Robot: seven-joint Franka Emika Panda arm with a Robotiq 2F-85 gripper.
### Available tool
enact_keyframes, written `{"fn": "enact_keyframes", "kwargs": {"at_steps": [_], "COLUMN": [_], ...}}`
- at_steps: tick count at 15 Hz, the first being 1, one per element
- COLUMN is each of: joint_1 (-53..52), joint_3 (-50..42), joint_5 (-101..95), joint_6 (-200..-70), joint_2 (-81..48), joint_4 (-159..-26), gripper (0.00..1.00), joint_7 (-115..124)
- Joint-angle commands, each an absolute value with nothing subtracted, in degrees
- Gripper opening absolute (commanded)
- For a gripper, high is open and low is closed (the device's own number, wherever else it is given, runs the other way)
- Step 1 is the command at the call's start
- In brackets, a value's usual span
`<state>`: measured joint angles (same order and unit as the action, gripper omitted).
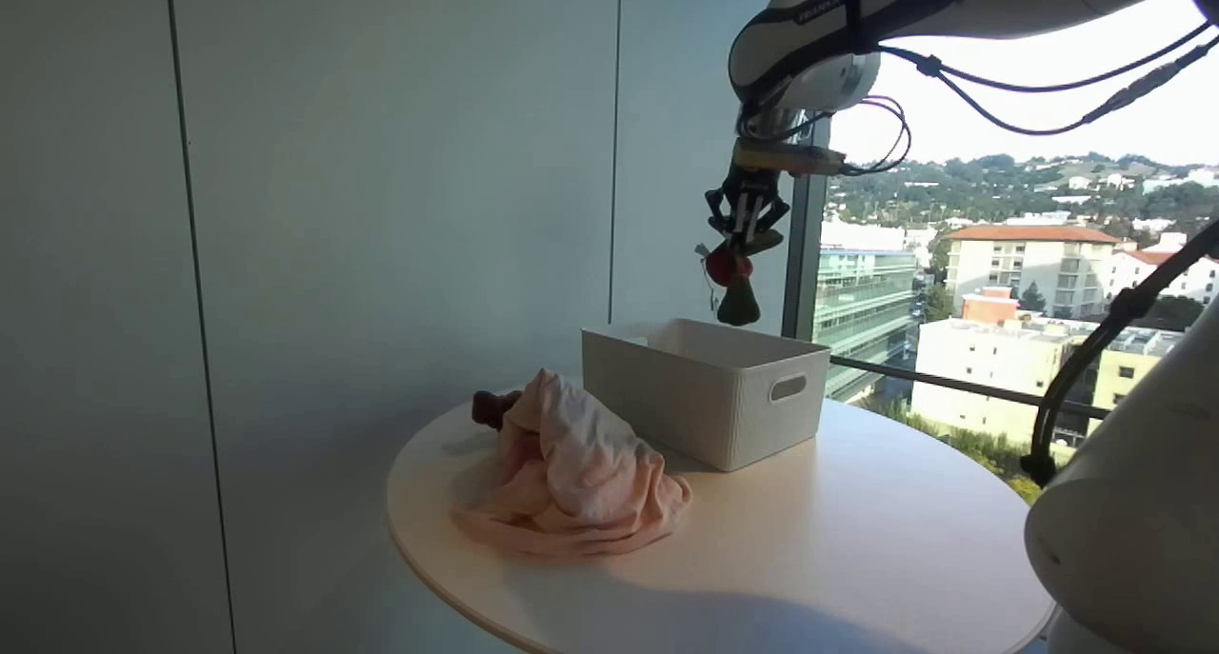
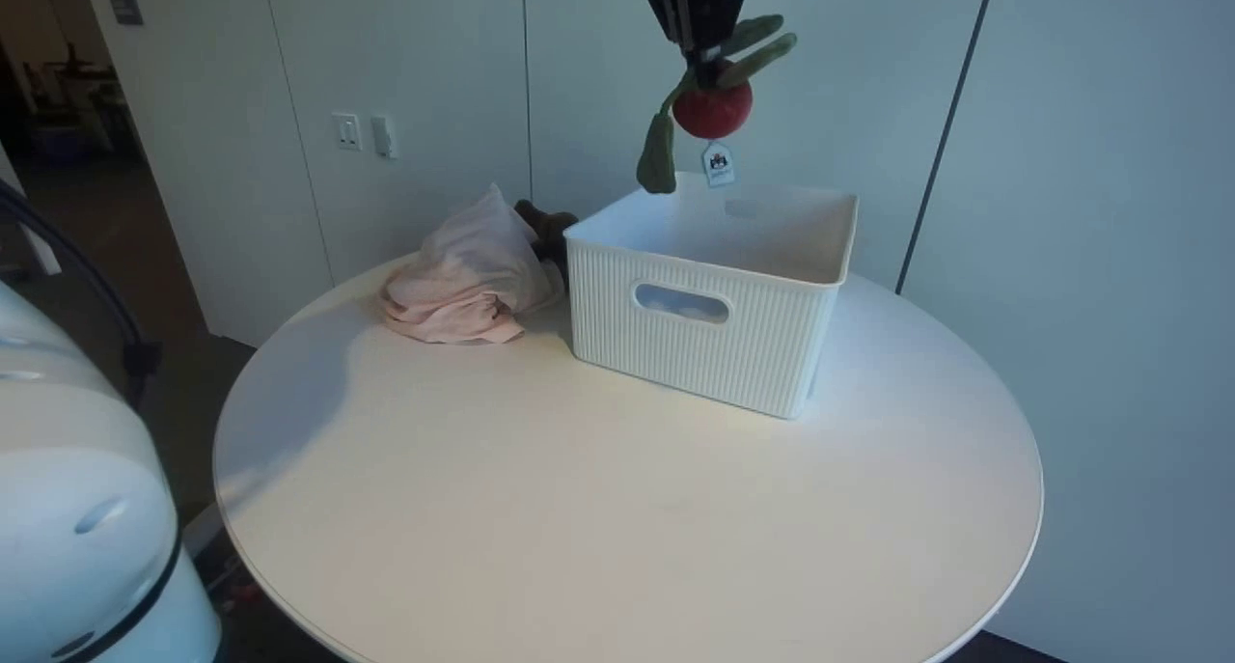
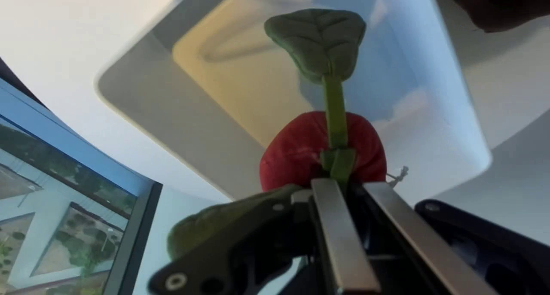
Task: Remove the pink and peach shirts, the moose toy and turnip plushie from the basket
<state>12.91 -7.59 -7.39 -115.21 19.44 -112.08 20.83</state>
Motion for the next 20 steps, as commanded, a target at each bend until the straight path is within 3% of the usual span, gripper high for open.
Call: {"fn": "enact_keyframes", "kwargs": {"at_steps": [1,7,14,15,17,20], "joint_1": [8.7,0.6,-0.5,0.0,1.0,2.1], "joint_3": [-5.5,-4.8,-6.2,-6.2,-6.1,-5.6], "joint_5": [-2.6,12.6,32.2,33.6,34.9,32.4], "joint_6": [-114.8,-117.4,-107.6,-104.8,-100.0,-95.5], "joint_2": [20.9,15.1,4.4,3.0,0.9,-0.6], "joint_4": [-107.9,-105.5,-103.8,-103.1,-101.6,-99.2], "gripper": [0.11,0.11,0.11,0.36,0.44,0.66], "joint_7": [16.0,7.1,-7.4,-7.8,-8.1,-5.9]}}
